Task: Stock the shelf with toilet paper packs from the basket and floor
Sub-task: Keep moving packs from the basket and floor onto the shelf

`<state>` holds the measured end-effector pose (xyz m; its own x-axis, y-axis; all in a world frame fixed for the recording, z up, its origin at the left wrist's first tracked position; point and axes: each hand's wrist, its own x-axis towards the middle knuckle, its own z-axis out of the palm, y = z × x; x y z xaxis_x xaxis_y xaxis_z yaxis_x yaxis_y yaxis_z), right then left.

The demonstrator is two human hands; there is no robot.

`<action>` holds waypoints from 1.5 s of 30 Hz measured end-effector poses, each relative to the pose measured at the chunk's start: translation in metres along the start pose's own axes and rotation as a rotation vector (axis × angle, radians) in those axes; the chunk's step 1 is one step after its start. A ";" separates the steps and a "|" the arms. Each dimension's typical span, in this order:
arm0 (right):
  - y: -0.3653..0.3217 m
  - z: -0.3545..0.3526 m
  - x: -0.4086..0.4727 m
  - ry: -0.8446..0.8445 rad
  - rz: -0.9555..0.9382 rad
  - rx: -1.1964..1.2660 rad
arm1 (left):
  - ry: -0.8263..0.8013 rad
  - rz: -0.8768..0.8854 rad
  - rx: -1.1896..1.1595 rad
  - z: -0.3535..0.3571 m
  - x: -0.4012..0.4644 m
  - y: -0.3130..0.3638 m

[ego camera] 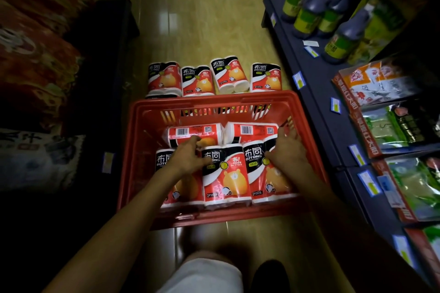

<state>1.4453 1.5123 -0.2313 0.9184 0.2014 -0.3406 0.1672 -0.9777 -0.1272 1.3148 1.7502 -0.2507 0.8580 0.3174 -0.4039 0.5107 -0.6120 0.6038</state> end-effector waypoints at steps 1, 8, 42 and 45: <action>-0.001 0.000 -0.003 0.010 -0.008 0.039 | 0.003 0.002 0.005 -0.001 -0.001 0.001; 0.004 -0.007 -0.018 0.083 -0.068 0.306 | -0.030 -0.015 -0.005 -0.002 0.000 0.004; 0.046 -0.087 -0.027 0.377 -0.121 0.615 | 0.074 -0.083 -0.234 0.057 0.002 0.029; 0.046 -0.096 -0.031 0.394 -0.119 0.641 | 0.135 -0.032 -0.199 0.038 0.000 0.036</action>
<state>1.4586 1.4548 -0.1369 0.9874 0.1496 0.0514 0.1425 -0.7004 -0.6994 1.3305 1.7005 -0.2551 0.8342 0.4363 -0.3373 0.5268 -0.4496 0.7214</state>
